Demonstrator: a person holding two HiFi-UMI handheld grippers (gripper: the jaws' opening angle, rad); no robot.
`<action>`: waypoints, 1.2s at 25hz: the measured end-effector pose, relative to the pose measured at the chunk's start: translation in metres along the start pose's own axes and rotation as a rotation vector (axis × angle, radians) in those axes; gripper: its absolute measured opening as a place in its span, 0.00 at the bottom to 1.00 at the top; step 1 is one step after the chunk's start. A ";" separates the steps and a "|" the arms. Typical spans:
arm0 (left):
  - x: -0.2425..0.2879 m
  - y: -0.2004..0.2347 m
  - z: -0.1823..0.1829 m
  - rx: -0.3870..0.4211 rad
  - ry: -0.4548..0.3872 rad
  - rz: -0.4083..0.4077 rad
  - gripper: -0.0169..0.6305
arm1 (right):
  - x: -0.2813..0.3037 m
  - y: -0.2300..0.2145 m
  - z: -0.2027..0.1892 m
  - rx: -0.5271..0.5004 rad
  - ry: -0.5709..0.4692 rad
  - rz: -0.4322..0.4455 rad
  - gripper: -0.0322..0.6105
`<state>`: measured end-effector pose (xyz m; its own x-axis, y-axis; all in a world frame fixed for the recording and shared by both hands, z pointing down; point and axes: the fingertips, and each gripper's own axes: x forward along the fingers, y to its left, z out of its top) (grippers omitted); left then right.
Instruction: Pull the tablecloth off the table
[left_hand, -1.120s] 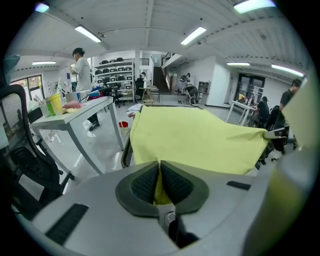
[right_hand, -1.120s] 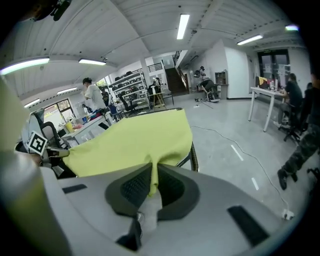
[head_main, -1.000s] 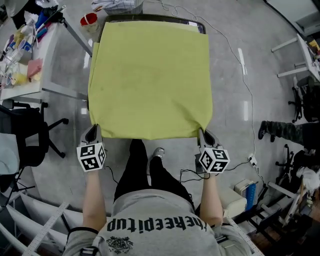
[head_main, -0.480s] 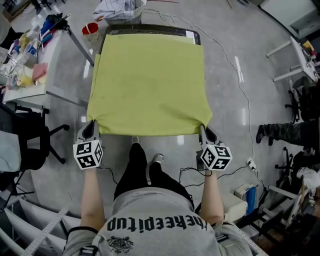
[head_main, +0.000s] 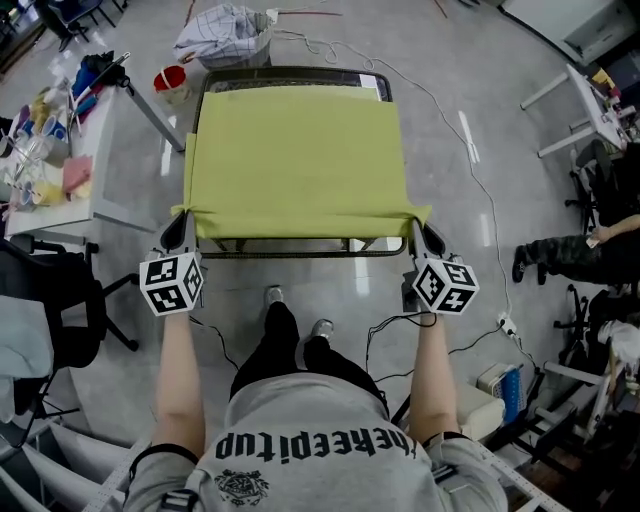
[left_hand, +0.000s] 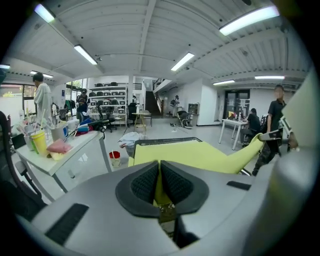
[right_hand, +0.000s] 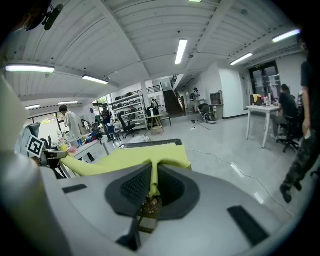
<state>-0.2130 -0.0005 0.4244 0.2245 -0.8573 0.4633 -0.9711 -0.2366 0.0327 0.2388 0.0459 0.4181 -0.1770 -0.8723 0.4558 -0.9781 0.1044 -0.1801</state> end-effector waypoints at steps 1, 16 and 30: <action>0.007 0.002 0.007 0.006 -0.007 -0.009 0.06 | 0.005 0.000 0.007 -0.001 -0.008 -0.007 0.09; 0.078 0.027 0.068 0.049 -0.070 -0.148 0.06 | 0.050 0.009 0.074 -0.006 -0.104 -0.102 0.09; 0.135 0.035 0.116 0.036 -0.109 -0.142 0.06 | 0.118 -0.007 0.128 -0.049 -0.125 -0.076 0.09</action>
<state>-0.2076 -0.1777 0.3857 0.3684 -0.8581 0.3578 -0.9259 -0.3734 0.0580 0.2384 -0.1183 0.3615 -0.0902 -0.9310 0.3537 -0.9929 0.0563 -0.1052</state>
